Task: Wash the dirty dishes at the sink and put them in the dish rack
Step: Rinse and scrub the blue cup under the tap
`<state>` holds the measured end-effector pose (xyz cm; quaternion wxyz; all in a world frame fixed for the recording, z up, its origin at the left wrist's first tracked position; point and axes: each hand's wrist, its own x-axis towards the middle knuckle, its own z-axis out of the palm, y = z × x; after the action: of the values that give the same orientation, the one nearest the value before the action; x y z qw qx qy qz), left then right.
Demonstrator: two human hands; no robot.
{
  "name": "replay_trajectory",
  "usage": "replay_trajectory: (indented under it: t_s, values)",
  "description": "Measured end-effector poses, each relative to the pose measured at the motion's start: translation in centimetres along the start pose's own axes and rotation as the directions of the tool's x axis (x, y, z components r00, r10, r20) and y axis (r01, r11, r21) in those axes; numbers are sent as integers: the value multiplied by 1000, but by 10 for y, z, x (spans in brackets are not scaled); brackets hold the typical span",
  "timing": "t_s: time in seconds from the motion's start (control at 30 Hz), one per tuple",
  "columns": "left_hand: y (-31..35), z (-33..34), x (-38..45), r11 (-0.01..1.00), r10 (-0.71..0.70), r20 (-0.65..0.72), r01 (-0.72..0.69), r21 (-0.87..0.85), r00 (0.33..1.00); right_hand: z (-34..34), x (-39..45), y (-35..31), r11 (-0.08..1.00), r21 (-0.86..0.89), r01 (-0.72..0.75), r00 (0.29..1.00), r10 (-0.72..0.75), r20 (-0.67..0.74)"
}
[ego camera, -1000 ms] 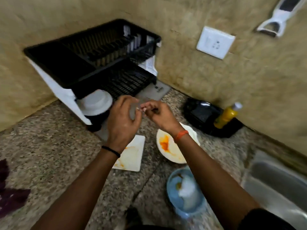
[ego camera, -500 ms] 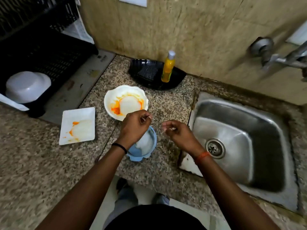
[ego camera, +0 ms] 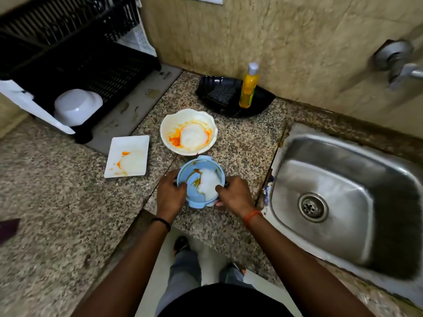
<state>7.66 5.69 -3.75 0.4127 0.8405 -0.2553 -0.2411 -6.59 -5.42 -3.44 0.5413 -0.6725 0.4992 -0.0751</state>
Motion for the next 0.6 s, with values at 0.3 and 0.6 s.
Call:
replay_trajectory:
  t_s: [0.3,0.6]
  values:
    - [56,36,-9,838,-80,359,258,-481,930,-77,-24,-4,977,212,-9,987,43,-157]
    - [160,121,-9,814,-96,590,404,-417,802,-207,-53,20,927,370,64,912,96,-399]
